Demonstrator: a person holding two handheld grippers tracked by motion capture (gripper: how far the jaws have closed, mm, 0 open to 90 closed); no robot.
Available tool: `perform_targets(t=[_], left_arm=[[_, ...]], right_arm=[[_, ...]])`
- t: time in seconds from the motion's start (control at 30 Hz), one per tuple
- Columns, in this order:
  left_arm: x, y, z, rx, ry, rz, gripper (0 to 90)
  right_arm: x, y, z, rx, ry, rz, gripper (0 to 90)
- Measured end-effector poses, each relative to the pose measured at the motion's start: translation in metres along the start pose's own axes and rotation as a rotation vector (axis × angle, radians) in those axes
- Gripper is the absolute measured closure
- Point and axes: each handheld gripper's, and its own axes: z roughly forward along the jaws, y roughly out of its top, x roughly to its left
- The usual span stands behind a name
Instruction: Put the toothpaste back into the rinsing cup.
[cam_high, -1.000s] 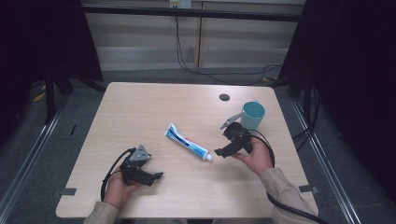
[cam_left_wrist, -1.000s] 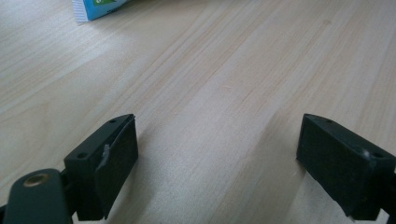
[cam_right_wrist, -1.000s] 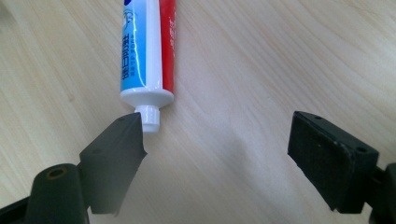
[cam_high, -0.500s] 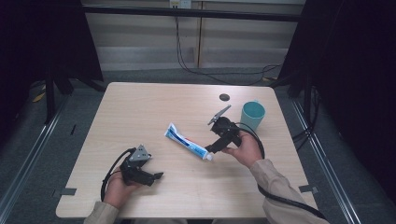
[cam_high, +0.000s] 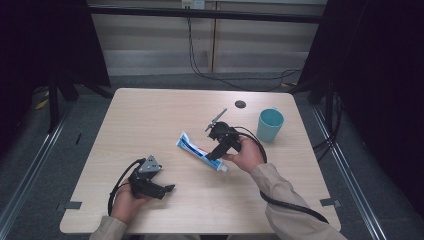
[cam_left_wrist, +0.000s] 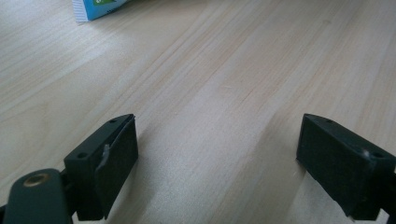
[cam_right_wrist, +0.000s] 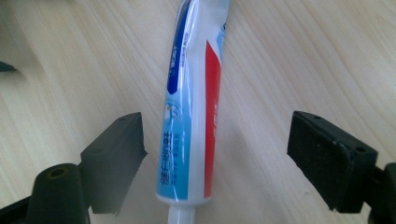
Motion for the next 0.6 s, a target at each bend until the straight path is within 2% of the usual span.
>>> perform_targets(t=[0.17,0.33,0.6], left_arm=[[0.000,0.000,0.001,-0.006,0.003,-0.002,12.2],[0.000,0.000,0.001,-0.007,0.002,-0.002,12.2],[0.000,0.000,0.000,0.000,0.002,0.000,12.2]], right_arm=[[0.002,0.011,0.009,0.028,0.001,-0.005,19.7],[0.002,0.020,0.017,0.032,0.009,-0.023,19.8],[0.004,0.030,0.032,0.061,0.020,-0.017,21.7]])
